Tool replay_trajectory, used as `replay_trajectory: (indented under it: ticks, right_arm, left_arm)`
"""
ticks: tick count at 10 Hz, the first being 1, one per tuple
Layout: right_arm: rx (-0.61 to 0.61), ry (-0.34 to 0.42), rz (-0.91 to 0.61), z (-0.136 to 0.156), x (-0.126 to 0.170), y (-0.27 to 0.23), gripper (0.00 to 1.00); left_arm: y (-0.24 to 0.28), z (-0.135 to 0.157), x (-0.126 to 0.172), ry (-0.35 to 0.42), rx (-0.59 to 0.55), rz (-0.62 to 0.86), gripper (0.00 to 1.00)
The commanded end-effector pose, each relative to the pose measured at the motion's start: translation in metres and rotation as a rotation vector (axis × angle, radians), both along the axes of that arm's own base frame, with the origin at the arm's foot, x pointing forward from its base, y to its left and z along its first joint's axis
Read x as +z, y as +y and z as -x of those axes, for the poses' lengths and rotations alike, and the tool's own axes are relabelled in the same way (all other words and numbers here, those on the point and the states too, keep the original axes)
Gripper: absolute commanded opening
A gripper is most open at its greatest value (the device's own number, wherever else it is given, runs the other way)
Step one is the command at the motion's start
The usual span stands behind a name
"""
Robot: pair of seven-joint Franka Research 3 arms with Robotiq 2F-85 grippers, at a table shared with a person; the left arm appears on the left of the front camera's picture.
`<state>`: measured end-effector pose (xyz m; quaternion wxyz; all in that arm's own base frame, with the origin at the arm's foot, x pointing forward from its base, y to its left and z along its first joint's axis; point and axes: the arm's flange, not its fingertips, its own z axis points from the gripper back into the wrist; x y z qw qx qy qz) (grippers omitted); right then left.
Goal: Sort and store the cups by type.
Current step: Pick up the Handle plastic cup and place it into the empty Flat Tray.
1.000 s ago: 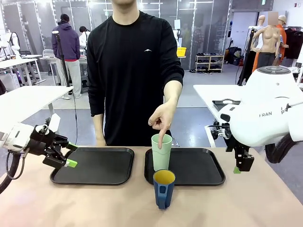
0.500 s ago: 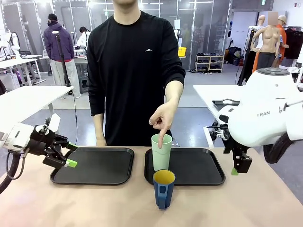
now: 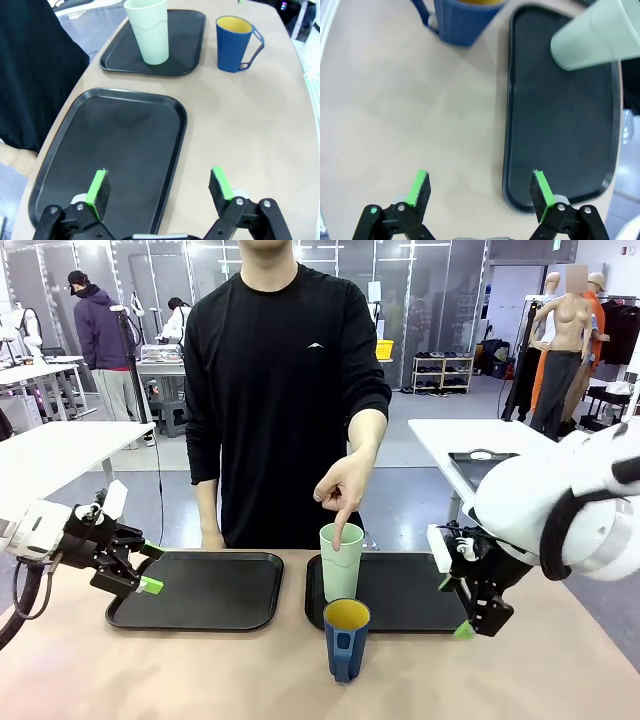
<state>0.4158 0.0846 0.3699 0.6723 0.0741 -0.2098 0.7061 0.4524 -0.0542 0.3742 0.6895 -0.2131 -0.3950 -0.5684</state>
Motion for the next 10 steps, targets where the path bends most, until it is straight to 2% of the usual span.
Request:
replay_trajectory:
  ticks: [1, 4, 6, 10]
  right_arm:
    - [0.096, -0.030, -0.245, -0.011, -0.027, -0.003, 1.00]
    - [0.117, -0.042, -0.523, -0.018, -0.044, -0.006, 1.00]
    - [0.164, -0.014, -0.700, -0.023, -0.053, -0.011, 1.00]
    - [0.237, 0.002, -0.901, -0.033, -0.069, -0.016, 1.00]
  left_arm:
    - [-0.001, 0.000, -0.001, -0.026, 0.001, 0.019, 1.00]
    - [-0.001, 0.000, -0.001, -0.026, 0.001, 0.019, 1.00]
    - [-0.001, 0.000, -0.001, -0.026, 0.001, 0.019, 1.00]
    - [-0.001, 0.000, -0.001, -0.026, 0.001, 0.019, 1.00]
